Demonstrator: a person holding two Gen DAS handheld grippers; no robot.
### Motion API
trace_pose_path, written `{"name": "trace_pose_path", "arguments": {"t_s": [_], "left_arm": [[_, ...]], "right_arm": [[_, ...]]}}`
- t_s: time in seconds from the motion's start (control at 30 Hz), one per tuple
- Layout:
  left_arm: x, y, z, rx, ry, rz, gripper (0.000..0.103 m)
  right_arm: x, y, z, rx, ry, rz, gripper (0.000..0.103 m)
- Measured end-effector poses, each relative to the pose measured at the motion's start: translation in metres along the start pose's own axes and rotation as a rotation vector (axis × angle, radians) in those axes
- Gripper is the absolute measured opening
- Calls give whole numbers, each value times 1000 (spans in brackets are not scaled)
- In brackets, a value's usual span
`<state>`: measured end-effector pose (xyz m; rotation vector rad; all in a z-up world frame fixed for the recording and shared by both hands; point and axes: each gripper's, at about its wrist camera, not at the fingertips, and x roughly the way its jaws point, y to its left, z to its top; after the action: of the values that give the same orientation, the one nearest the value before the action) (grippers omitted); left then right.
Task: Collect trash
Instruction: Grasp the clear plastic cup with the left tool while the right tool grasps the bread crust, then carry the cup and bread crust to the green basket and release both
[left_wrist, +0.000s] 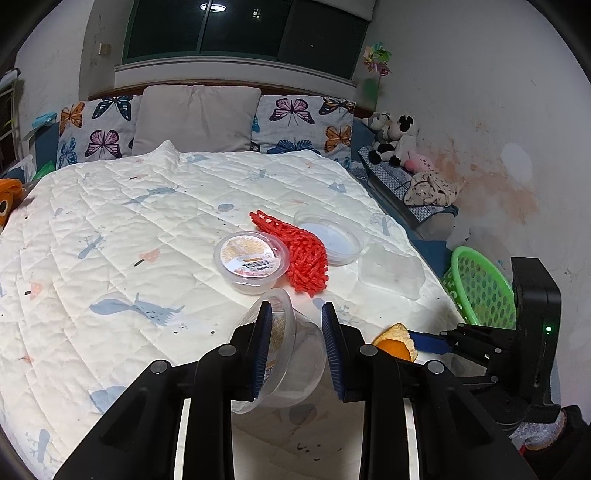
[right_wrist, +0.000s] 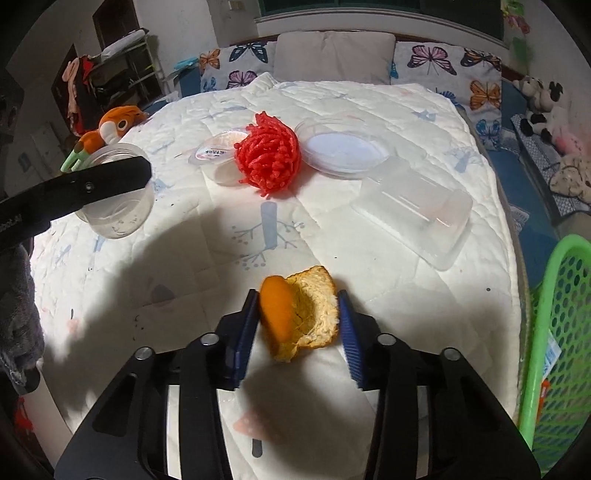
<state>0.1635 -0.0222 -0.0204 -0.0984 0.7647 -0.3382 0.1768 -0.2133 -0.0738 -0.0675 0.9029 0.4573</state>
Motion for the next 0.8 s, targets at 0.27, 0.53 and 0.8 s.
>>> {"name": "trace_pose_path", "arguments": {"t_s": [0.27, 0.53, 0.8], "left_arm": [[5, -24, 3, 29, 8, -38, 27], [14, -68, 9, 86, 19, -97, 27], [30, -131, 16, 163, 34, -182, 27]], "right_arm": [[-32, -19, -12, 60, -44, 7, 36], [-84, -55, -30, 138, -104, -50, 36], [-125, -115, -61, 233, -121, -191, 36]]}}
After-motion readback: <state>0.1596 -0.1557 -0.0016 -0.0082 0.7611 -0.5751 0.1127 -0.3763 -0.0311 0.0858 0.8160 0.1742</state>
